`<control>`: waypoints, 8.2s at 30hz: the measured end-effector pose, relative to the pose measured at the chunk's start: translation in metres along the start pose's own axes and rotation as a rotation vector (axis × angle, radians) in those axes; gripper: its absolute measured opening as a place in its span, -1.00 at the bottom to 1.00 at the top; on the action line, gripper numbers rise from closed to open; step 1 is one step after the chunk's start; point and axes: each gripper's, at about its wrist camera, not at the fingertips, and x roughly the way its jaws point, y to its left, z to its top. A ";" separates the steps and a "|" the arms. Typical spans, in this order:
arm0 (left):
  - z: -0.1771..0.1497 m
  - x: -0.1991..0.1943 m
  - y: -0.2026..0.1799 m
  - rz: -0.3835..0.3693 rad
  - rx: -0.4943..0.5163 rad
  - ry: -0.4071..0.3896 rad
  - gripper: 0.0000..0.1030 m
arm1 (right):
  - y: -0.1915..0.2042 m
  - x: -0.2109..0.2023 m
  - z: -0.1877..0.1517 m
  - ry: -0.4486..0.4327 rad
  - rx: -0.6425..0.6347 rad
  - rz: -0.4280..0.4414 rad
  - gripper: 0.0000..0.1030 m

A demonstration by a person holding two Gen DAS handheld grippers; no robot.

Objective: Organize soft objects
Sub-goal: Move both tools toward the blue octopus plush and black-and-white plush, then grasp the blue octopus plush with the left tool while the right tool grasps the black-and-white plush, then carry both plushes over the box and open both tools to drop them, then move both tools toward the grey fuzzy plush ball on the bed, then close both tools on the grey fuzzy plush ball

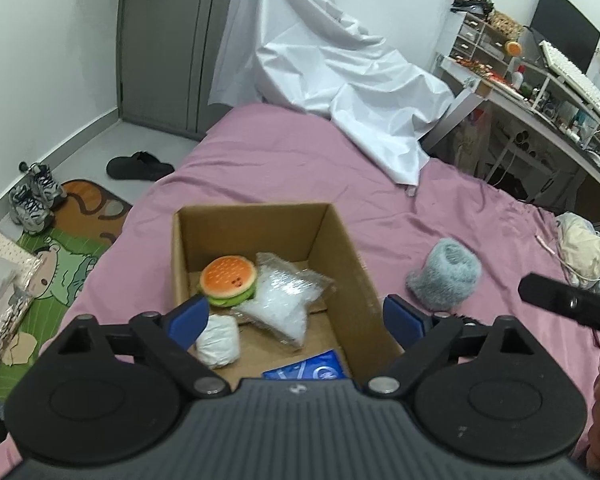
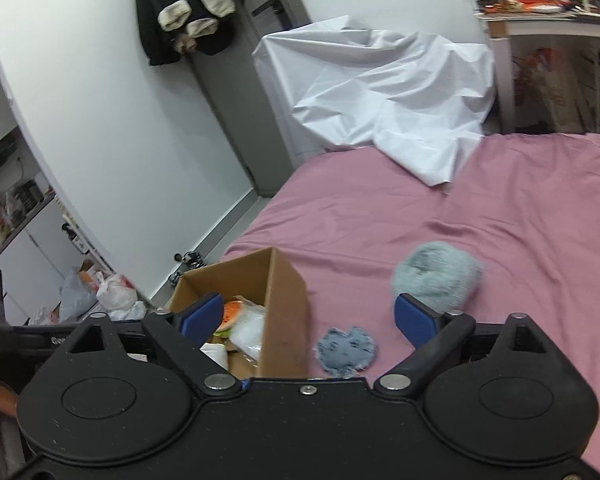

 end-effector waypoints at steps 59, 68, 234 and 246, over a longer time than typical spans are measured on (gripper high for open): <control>-0.019 0.123 -0.141 0.113 0.200 0.167 0.12 | -0.124 0.042 -0.060 0.129 0.240 0.069 0.27; -0.021 0.144 -0.159 0.190 0.278 0.204 -0.17 | -0.143 0.055 -0.062 0.133 0.299 0.072 -0.01; 0.011 0.034 -0.109 0.014 0.029 -0.071 0.83 | -0.078 -0.015 -0.011 -0.081 0.116 -0.121 0.97; 0.020 0.077 -0.129 -0.022 0.073 -0.030 0.83 | -0.102 0.014 0.000 -0.019 0.191 -0.073 0.34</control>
